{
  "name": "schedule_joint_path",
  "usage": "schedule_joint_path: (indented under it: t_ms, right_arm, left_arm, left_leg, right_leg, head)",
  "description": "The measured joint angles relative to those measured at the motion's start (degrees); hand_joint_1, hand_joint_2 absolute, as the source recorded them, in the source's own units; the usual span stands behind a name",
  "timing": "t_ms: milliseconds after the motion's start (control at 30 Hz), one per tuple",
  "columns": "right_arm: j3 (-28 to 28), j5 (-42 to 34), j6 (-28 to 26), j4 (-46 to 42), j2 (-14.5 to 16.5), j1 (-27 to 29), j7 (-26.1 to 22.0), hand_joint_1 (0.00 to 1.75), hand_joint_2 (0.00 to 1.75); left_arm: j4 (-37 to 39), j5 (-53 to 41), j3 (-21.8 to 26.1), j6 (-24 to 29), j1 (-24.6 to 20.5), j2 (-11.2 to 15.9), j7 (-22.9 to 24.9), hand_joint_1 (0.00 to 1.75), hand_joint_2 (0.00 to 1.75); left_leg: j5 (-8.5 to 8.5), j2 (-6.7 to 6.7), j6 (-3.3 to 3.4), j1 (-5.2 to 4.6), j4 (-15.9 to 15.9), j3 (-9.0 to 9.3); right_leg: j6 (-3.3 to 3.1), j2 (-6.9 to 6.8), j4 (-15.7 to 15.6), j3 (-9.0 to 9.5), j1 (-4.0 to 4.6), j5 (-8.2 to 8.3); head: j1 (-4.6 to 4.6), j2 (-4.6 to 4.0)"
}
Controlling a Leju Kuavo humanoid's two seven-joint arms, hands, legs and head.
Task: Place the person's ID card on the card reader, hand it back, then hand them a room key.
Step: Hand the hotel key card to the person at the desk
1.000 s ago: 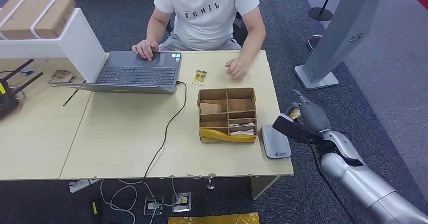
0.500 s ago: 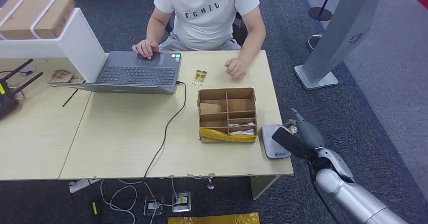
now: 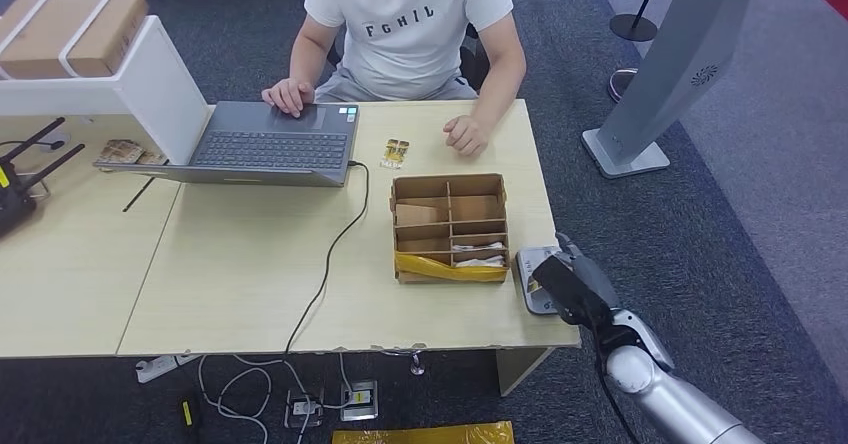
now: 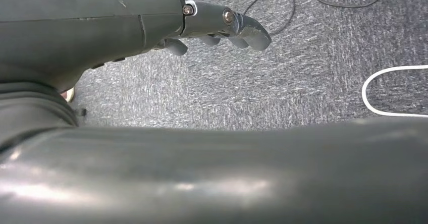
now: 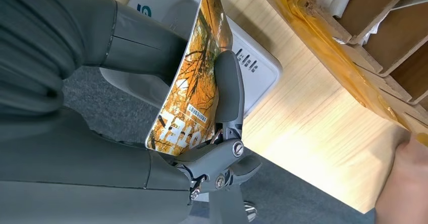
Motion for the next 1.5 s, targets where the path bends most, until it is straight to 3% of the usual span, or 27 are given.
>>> schedule_joint_path:
  t_ms: [367, 833, 1067, 1233, 1500]
  right_arm:
    - [-1.0, 2.9, -1.0, 0.1, -0.1, -1.1, 1.9, 1.75, 1.75]
    - [-6.0, 2.6, 0.0, -5.1, -4.0, -1.9, 4.3, 1.75, 1.75]
    - [-9.7, 7.6, 3.4, -14.8, -6.7, -6.6, 7.5, 1.75, 1.75]
    - [-11.4, 14.8, 11.5, -21.6, -8.3, -14.3, 11.8, 1.75, 1.75]
    - [-11.2, 23.0, 17.0, -24.7, -7.5, -19.0, 12.2, 1.75, 1.75]
  left_arm:
    - [0.0, -0.3, 0.0, -0.5, 0.0, 0.1, -0.8, 0.0, 0.0]
    - [0.0, 0.0, 0.0, -0.4, 0.1, 0.4, -0.4, 0.0, 0.0]
    - [0.0, -0.2, 0.0, -0.5, 0.2, 0.5, -1.4, 0.0, 0.0]
    - [0.0, -1.8, 0.0, -1.5, 0.2, 0.6, -3.7, 0.0, 0.0]
    - [0.0, -3.8, 0.0, -2.4, 0.1, 0.5, -4.0, 0.0, 0.0]
  left_leg:
    - [0.0, 0.02, 0.0, 0.0, 0.0, 0.02]
    - [0.0, 0.03, 0.0, -0.01, 0.0, 0.02]
    - [0.03, 0.11, -0.01, -0.01, 0.0, 0.03]
    - [0.05, 0.16, -0.01, -0.01, 0.0, 0.06]
    - [0.05, 0.15, -0.01, 0.0, 0.0, 0.04]
  right_leg:
    - [0.0, 0.01, 0.0, 0.01, 0.0, 0.0]
    - [0.01, 0.02, 0.0, 0.02, -0.01, 0.01]
    - [0.03, 0.06, 0.0, 0.02, -0.01, 0.05]
    - [0.02, 0.11, 0.0, 0.01, -0.01, 0.07]
    - [0.02, 0.09, 0.0, 0.04, 0.0, 0.07]
  head:
    - [-0.01, 0.0]
    - [-0.01, 0.0]
    - [-0.01, 0.0]
    - [-0.01, 0.0]
    - [0.0, 0.0]
